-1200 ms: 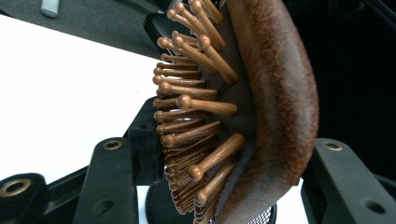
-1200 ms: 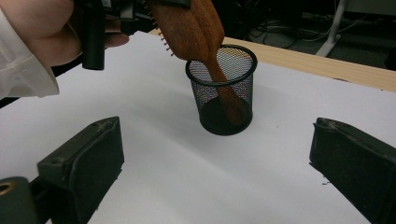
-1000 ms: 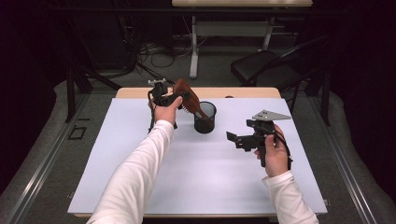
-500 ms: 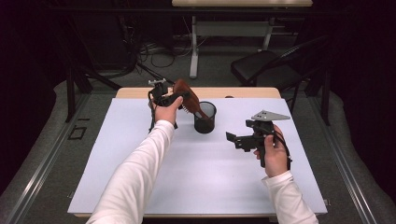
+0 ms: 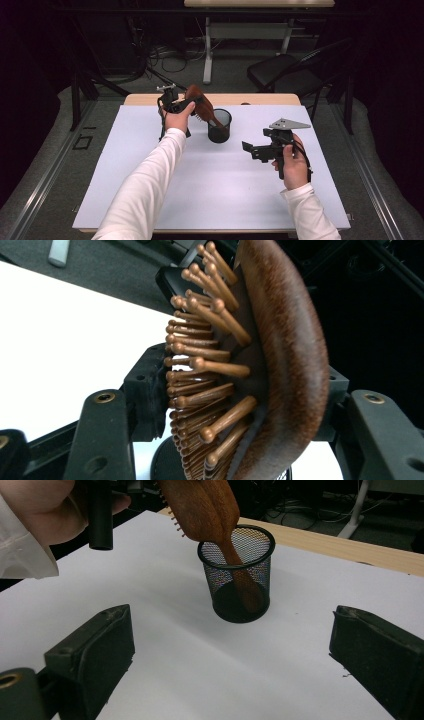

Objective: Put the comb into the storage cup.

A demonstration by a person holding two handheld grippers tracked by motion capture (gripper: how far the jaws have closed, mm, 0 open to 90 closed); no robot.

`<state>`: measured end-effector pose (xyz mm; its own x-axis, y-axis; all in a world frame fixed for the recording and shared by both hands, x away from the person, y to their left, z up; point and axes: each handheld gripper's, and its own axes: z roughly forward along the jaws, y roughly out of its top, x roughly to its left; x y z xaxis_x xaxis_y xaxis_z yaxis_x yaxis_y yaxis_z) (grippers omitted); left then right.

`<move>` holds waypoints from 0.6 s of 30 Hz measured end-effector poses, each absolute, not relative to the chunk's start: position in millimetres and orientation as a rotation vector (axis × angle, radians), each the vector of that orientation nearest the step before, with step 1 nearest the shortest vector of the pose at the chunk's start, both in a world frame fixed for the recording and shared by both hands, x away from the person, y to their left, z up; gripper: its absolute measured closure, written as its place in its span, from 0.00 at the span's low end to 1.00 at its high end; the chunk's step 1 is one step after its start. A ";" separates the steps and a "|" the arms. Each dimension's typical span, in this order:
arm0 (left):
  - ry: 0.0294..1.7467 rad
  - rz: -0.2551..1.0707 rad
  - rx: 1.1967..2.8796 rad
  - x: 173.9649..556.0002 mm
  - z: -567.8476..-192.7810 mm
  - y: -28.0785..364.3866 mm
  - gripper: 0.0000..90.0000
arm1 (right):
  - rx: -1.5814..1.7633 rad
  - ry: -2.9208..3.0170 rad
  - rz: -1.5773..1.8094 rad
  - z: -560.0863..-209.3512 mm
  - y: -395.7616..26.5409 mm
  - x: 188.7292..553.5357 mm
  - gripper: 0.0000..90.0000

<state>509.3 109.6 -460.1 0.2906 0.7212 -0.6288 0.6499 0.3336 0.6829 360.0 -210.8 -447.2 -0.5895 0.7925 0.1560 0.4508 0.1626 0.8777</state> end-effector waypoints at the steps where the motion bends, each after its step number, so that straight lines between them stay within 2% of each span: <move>1: 1.403 0.079 1.354 509.2 -460.1 109.6 0.43 | 1.186 2.107 1.400 -447.2 -210.6 359.9 0.04; 11: 1.401 0.100 1.360 508.7 -458.5 110.5 0.39 | 1.183 2.107 1.400 -447.2 -210.4 359.8 0.04; 18: 1.387 0.138 1.358 508.2 -457.5 110.4 0.30 | 1.186 2.105 1.402 -447.4 -209.9 359.7 0.04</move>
<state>508.2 110.4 -457.5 0.2986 0.7455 -0.5958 0.6137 0.3281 0.7181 359.7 -209.9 -447.4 -0.5905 0.7918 0.1561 0.4494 0.1619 0.8785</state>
